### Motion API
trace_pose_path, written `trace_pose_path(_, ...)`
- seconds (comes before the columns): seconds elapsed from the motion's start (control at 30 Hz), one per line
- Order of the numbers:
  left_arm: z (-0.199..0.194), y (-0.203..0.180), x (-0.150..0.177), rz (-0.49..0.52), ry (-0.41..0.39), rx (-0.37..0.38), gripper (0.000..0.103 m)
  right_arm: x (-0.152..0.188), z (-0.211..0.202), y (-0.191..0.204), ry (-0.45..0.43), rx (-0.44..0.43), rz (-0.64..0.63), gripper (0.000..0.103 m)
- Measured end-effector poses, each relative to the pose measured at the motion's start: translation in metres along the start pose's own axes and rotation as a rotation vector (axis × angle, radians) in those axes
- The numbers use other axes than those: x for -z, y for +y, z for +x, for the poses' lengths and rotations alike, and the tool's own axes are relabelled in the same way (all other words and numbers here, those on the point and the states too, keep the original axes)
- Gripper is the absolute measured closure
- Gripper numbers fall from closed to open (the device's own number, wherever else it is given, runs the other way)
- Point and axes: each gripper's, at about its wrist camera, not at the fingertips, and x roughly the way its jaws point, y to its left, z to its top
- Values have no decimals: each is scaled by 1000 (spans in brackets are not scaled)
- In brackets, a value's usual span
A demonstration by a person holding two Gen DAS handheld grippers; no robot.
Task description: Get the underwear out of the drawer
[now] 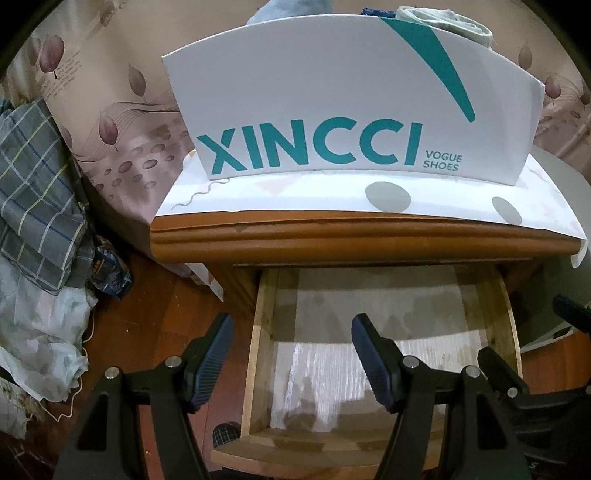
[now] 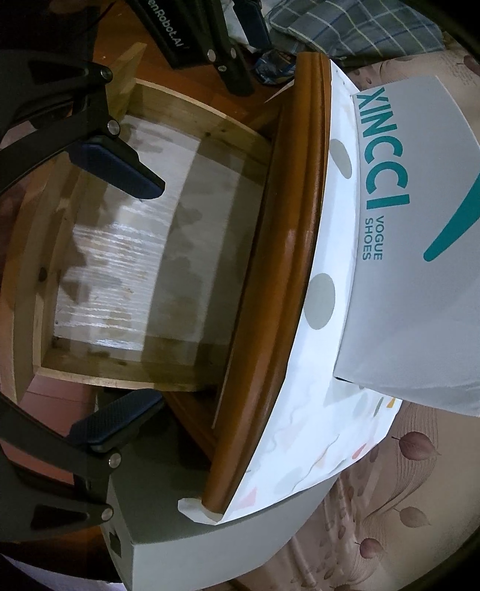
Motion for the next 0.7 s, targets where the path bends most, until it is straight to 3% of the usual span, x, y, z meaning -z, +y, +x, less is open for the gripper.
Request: trace_pose_path(0.7,2,-2,0,11,3,2,35,2,4,2,18,-5,-4,2)
